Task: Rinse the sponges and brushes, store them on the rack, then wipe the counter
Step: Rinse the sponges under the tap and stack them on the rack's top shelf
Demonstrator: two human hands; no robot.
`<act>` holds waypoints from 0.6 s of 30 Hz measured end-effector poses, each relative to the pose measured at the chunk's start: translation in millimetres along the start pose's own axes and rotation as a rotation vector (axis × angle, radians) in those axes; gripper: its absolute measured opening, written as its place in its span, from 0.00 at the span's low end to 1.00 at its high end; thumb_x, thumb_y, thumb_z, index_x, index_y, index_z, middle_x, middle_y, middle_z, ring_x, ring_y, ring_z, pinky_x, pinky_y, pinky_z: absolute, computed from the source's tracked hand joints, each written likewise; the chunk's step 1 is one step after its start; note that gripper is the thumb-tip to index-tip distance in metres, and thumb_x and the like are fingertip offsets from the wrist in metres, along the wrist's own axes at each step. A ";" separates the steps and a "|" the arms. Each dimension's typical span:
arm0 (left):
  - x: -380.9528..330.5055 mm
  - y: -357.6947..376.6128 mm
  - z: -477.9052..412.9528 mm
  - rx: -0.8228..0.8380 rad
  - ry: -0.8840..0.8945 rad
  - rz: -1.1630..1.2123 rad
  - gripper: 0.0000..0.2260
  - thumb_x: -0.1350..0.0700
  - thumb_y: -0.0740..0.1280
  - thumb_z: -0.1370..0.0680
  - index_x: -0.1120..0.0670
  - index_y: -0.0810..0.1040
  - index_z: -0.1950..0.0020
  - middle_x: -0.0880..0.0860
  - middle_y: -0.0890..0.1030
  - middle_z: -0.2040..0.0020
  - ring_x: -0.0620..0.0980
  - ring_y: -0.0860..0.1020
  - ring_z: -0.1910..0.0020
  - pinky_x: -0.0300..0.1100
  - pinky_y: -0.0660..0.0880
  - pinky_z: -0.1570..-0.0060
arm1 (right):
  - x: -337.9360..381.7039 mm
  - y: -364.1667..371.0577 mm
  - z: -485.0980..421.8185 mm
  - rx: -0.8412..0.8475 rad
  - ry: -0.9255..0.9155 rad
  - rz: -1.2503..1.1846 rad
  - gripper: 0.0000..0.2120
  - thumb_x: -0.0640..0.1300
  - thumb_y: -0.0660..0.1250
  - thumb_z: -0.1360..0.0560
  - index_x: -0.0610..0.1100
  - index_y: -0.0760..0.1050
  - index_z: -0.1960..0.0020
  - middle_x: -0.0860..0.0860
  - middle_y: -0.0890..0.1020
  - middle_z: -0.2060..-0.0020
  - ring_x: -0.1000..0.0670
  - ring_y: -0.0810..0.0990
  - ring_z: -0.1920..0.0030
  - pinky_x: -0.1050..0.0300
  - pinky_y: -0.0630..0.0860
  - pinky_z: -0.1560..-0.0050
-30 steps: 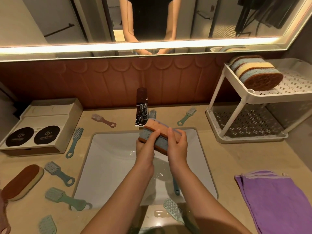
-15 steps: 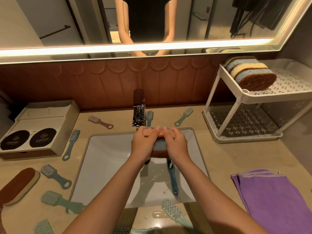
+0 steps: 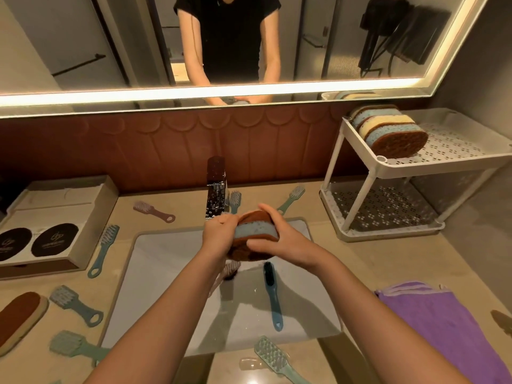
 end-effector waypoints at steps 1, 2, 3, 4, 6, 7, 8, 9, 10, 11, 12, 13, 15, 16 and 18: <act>-1.6 1.8 0.9 0.024 -0.027 0.017 0.08 0.58 0.63 0.24 0.55 0.77 0.62 0.58 0.77 0.60 0.56 0.76 0.61 0.48 0.74 0.58 | 0.9 -0.4 0.9 -0.005 -0.024 0.046 0.43 0.52 0.73 0.31 0.53 0.51 0.25 0.50 0.64 0.33 0.49 0.70 0.35 0.56 0.74 0.38; -2.7 4.3 2.9 0.061 -0.063 0.028 0.08 0.58 0.63 0.23 0.55 0.76 0.62 0.58 0.77 0.61 0.55 0.76 0.63 0.47 0.74 0.60 | 2.5 -2.3 2.1 -0.046 -0.047 0.090 0.43 0.52 0.74 0.32 0.54 0.52 0.26 0.50 0.65 0.34 0.49 0.71 0.36 0.56 0.74 0.38; -3.5 6.7 5.6 0.107 -0.110 0.040 0.08 0.57 0.62 0.23 0.55 0.76 0.60 0.57 0.77 0.62 0.54 0.76 0.64 0.45 0.75 0.62 | 5.1 -4.6 2.8 -0.103 -0.067 0.119 0.40 0.52 0.74 0.32 0.54 0.55 0.27 0.50 0.66 0.35 0.50 0.71 0.37 0.58 0.74 0.39; -4.0 8.7 8.9 0.161 -0.170 0.043 0.07 0.55 0.62 0.23 0.55 0.77 0.58 0.57 0.78 0.62 0.53 0.76 0.65 0.43 0.75 0.64 | 7.5 -7.1 3.2 -0.153 -0.092 0.125 0.35 0.52 0.73 0.31 0.55 0.60 0.29 0.49 0.67 0.37 0.51 0.72 0.39 0.62 0.74 0.42; -6.5 8.9 17.0 0.286 -0.305 0.012 0.12 0.48 0.60 0.23 0.55 0.77 0.56 0.56 0.78 0.63 0.52 0.77 0.65 0.41 0.74 0.65 | 13.0 -12.4 6.5 -0.214 -0.161 0.139 0.23 0.49 0.72 0.29 0.55 0.68 0.38 0.50 0.70 0.42 0.53 0.74 0.43 0.69 0.72 0.49; -8.4 7.6 20.3 0.348 -0.360 0.003 0.16 0.44 0.59 0.23 0.55 0.76 0.56 0.56 0.78 0.63 0.52 0.76 0.65 0.40 0.74 0.64 | 15.1 -15.7 8.1 -0.228 -0.190 0.136 0.18 0.48 0.71 0.29 0.54 0.70 0.42 0.50 0.73 0.45 0.53 0.75 0.46 0.69 0.72 0.51; -9.2 5.8 20.3 0.403 -0.390 0.001 0.20 0.39 0.57 0.23 0.54 0.76 0.57 0.56 0.78 0.63 0.51 0.76 0.63 0.40 0.74 0.61 | 16.3 -19.3 9.5 -0.239 -0.207 0.107 0.13 0.47 0.71 0.28 0.52 0.72 0.45 0.51 0.75 0.48 0.55 0.76 0.49 0.68 0.72 0.53; -10.7 4.4 18.6 0.448 -0.384 -0.009 0.24 0.35 0.54 0.24 0.53 0.76 0.57 0.55 0.78 0.61 0.51 0.76 0.60 0.42 0.73 0.55 | 18.1 -22.9 10.9 -0.251 -0.210 0.062 0.10 0.46 0.69 0.27 0.50 0.74 0.47 0.52 0.77 0.52 0.57 0.77 0.52 0.69 0.72 0.55; -11.5 3.4 14.6 0.484 -0.344 -0.033 0.27 0.32 0.53 0.26 0.52 0.77 0.54 0.54 0.79 0.57 0.51 0.76 0.55 0.45 0.72 0.48 | 20.2 -26.2 12.5 -0.265 -0.211 0.025 0.07 0.45 0.68 0.26 0.48 0.75 0.49 0.53 0.78 0.55 0.59 0.76 0.56 0.70 0.72 0.58; -13.6 3.3 12.6 0.511 -0.290 -0.058 0.29 0.30 0.52 0.27 0.51 0.78 0.50 0.54 0.80 0.52 0.50 0.76 0.50 0.48 0.70 0.42 | 22.7 -29.0 13.6 -0.279 -0.214 0.008 0.05 0.44 0.68 0.25 0.46 0.75 0.50 0.54 0.78 0.58 0.61 0.76 0.58 0.72 0.71 0.60; -16.8 4.0 11.9 0.527 -0.232 -0.067 0.30 0.29 0.53 0.28 0.51 0.78 0.45 0.54 0.80 0.48 0.50 0.76 0.46 0.49 0.69 0.39 | 25.4 -31.9 14.2 -0.294 -0.221 0.012 0.05 0.44 0.67 0.25 0.45 0.76 0.51 0.54 0.78 0.58 0.60 0.76 0.58 0.72 0.71 0.60; -20.5 5.0 11.8 0.537 -0.172 -0.061 0.32 0.29 0.56 0.30 0.52 0.76 0.41 0.55 0.79 0.44 0.51 0.76 0.44 0.50 0.70 0.39 | 28.6 -34.3 14.6 -0.306 -0.230 0.023 0.05 0.44 0.67 0.25 0.44 0.76 0.51 0.54 0.78 0.59 0.59 0.76 0.58 0.71 0.72 0.60; -28.1 7.2 13.4 0.570 -0.057 -0.068 0.32 0.30 0.62 0.32 0.51 0.72 0.37 0.56 0.76 0.41 0.52 0.76 0.42 0.51 0.73 0.38 | 34.6 -38.9 15.5 -0.329 -0.245 0.031 0.06 0.44 0.67 0.25 0.42 0.77 0.50 0.54 0.78 0.58 0.57 0.76 0.56 0.66 0.73 0.56; -33.2 7.9 15.7 0.600 -0.006 -0.096 0.31 0.31 0.64 0.32 0.49 0.70 0.37 0.54 0.75 0.41 0.52 0.76 0.42 0.51 0.73 0.38 | 37.8 -42.2 16.2 -0.345 -0.246 0.019 0.07 0.44 0.68 0.26 0.42 0.77 0.50 0.53 0.79 0.57 0.56 0.77 0.54 0.63 0.74 0.53; -43.9 8.5 19.3 0.648 0.087 -0.176 0.30 0.36 0.68 0.34 0.47 0.68 0.37 0.50 0.75 0.41 0.48 0.77 0.43 0.49 0.75 0.40 | 42.6 -50.4 19.3 -0.384 -0.231 -0.049 0.10 0.46 0.70 0.28 0.45 0.78 0.48 0.52 0.81 0.53 0.53 0.79 0.49 0.57 0.76 0.48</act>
Point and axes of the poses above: each hand's wrist, its own z-axis away from the middle knuckle, its own y-axis out of the palm, x = y × z, the point moved 4 cm from there along -z, towards the middle knuckle
